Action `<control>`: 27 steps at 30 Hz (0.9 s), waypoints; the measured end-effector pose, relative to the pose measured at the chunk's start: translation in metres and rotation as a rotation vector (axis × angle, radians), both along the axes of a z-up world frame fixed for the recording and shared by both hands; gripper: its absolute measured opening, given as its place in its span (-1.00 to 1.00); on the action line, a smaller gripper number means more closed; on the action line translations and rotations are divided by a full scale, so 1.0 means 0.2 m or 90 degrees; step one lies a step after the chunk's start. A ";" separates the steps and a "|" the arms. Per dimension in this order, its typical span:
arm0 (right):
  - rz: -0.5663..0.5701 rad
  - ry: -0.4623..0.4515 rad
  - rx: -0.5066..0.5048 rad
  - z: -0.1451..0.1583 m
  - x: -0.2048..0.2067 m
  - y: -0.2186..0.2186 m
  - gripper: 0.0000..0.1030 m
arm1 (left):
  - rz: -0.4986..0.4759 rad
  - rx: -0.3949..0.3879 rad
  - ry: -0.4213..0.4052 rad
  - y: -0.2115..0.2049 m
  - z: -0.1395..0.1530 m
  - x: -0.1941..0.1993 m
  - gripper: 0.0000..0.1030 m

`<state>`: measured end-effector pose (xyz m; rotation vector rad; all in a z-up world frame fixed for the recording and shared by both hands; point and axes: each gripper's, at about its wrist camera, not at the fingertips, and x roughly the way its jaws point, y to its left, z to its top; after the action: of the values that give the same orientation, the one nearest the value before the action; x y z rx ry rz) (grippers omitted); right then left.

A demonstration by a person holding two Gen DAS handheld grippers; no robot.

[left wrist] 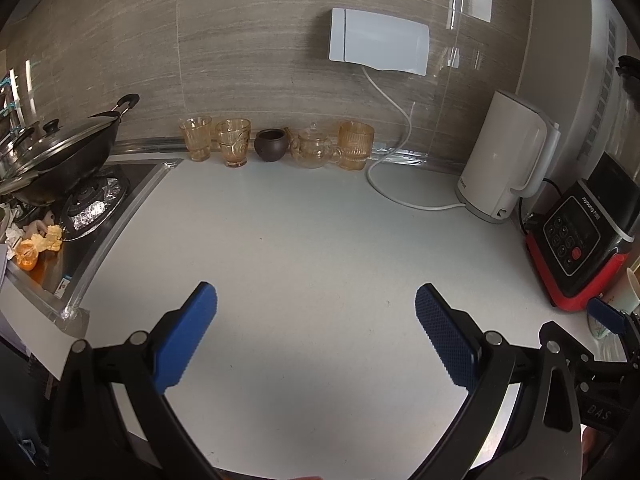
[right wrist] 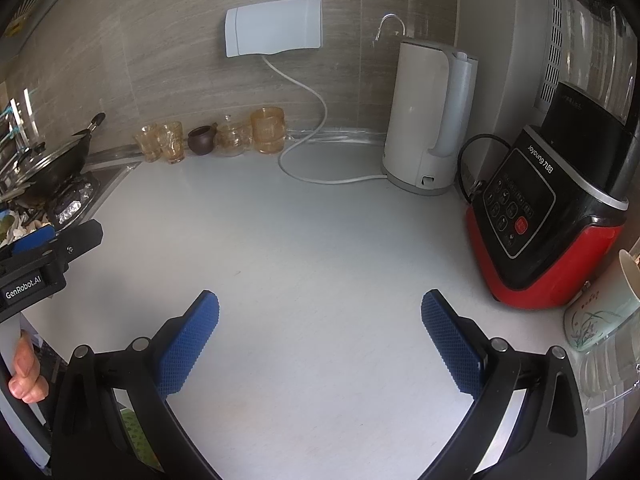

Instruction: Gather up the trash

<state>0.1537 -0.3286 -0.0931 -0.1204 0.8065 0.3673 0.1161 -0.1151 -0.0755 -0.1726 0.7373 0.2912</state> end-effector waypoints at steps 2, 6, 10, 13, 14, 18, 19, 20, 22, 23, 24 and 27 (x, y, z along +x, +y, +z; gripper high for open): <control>0.001 0.001 -0.001 0.00 0.00 0.00 0.95 | 0.000 0.001 0.000 0.00 0.00 0.00 0.85; 0.001 0.003 -0.001 -0.01 -0.01 0.01 0.95 | 0.000 0.000 0.000 0.00 0.00 0.00 0.85; 0.001 0.005 -0.001 -0.01 -0.02 0.01 0.95 | -0.001 0.000 0.002 0.00 0.00 0.00 0.85; 0.001 0.005 -0.002 -0.01 -0.02 0.01 0.95 | -0.003 -0.001 0.002 0.00 0.00 0.00 0.85; 0.000 0.005 -0.002 -0.01 -0.02 0.01 0.95 | -0.003 -0.001 0.002 0.00 0.00 0.00 0.85; 0.000 0.005 -0.001 -0.01 -0.02 0.01 0.95 | -0.003 -0.001 0.002 0.00 0.00 -0.01 0.85; 0.000 0.005 -0.001 -0.01 -0.01 0.01 0.95 | -0.003 -0.001 0.003 0.00 0.00 -0.01 0.85; 0.001 0.005 -0.001 -0.01 -0.01 0.01 0.95 | -0.002 0.000 0.003 0.00 0.00 -0.01 0.85; 0.002 0.007 -0.002 -0.01 -0.01 0.02 0.95 | -0.002 0.000 0.005 0.00 0.00 0.00 0.85; 0.003 0.006 -0.004 -0.01 -0.01 0.02 0.95 | -0.002 -0.002 0.006 0.00 -0.01 0.00 0.85; 0.003 0.006 -0.005 -0.01 -0.01 0.02 0.95 | -0.002 -0.001 0.006 0.00 -0.01 0.00 0.85; 0.005 0.007 -0.006 -0.02 -0.01 0.02 0.95 | -0.002 -0.001 0.006 0.00 0.00 -0.01 0.85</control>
<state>0.1516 -0.3255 -0.0965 -0.1298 0.8181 0.3714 0.1150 -0.1155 -0.0764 -0.1716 0.7466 0.2882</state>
